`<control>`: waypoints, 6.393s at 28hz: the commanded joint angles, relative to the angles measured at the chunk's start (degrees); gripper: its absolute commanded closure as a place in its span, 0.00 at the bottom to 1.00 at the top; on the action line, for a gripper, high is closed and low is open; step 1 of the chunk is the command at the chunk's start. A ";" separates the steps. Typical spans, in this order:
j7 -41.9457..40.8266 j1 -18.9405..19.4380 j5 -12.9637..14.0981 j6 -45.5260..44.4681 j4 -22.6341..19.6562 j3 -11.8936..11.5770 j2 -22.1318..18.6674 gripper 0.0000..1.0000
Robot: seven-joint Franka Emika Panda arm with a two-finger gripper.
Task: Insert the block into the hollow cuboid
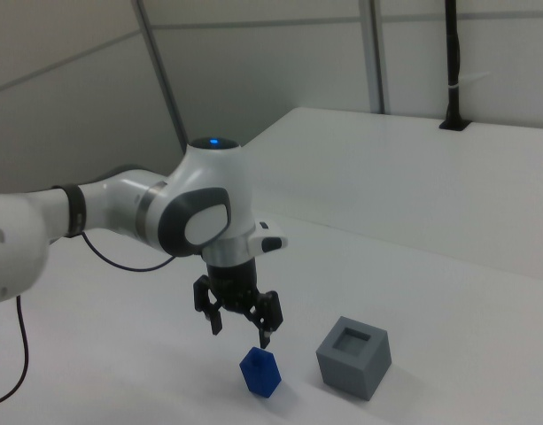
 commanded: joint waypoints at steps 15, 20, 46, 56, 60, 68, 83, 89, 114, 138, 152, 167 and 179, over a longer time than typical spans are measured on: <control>1.63 1.97 -5.16 9.12 0.08 0.00 5.90 0.00; 1.46 1.97 -6.48 3.77 0.07 0.00 5.81 0.00; 1.20 2.67 -6.48 0.86 0.43 0.26 7.31 0.92; 1.11 2.50 -6.30 0.16 3.06 0.17 6.52 1.00; 0.93 1.44 -5.87 -2.13 8.24 -0.27 6.34 1.00; -2.39 -3.91 -5.51 -2.40 15.00 -0.53 6.69 1.00; -10.67 -10.07 -5.25 1.12 15.81 -0.53 8.18 1.00; -10.67 -10.16 -5.25 1.47 15.90 -0.53 9.41 1.00; -10.58 -10.16 -5.25 4.63 15.90 -0.44 11.52 0.92; -10.14 -10.25 0.81 -2.65 23.36 -0.71 9.07 0.00; -10.14 -11.48 1.26 -13.64 26.09 -0.80 5.90 0.00; -10.32 -11.92 -0.94 -15.67 26.09 -2.82 3.97 0.00; -9.97 -10.07 -1.12 -16.54 21.97 -2.73 -1.73 0.00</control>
